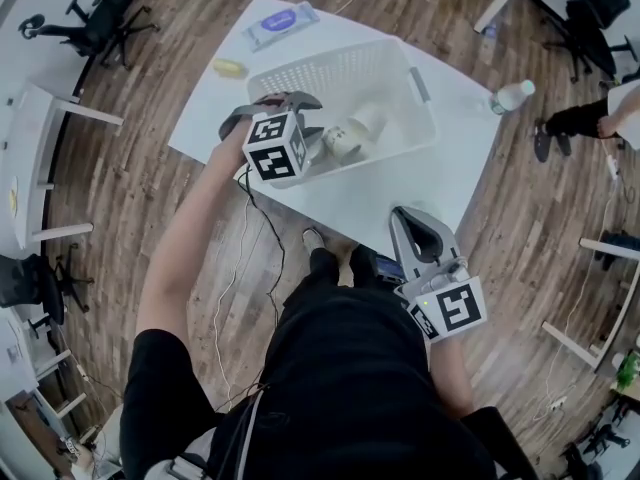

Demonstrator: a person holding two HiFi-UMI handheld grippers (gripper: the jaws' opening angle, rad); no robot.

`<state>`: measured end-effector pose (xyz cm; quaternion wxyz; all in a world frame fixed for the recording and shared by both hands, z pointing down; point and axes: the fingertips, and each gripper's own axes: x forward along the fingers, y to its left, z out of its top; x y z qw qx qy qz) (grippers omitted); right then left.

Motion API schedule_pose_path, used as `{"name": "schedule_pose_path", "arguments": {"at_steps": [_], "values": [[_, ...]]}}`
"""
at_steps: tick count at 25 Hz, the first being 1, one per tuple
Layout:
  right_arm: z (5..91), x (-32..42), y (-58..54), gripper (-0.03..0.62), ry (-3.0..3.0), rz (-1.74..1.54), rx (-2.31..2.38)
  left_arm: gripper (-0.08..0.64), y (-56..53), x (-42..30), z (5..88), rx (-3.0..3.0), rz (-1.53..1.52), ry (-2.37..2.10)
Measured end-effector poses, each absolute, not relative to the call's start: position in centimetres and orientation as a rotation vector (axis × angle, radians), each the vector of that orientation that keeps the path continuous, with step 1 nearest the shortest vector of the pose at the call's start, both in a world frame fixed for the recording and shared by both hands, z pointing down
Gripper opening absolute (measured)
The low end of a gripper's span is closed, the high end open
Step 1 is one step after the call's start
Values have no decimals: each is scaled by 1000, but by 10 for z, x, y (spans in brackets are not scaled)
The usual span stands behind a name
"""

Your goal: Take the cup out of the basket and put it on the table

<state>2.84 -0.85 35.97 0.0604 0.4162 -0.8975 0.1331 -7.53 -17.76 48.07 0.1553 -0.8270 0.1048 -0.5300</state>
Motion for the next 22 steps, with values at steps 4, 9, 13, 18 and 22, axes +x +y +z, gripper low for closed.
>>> {"name": "schedule_pose_path", "arguments": {"at_steps": [4,9,13,18,22], "values": [[359,27,-11,25,-2708,413,1259,176,-181,-79,510,-2292,-1685,138],[361,32,-19,25,-2703,428,1270,181,-189,-86,548,-2173,-1826,-45],[365,40,-23,25,-2674,447,1294,186,-188,-88,557,-2126,-1869,-190],[373,46,-26,25,-2641,469,1306,186,-185,-93,576,-2018,-1973,-353],[376,50,-30,25,-2625,481,1322,183,-182,-98,597,-1944,-2083,-448]]}}
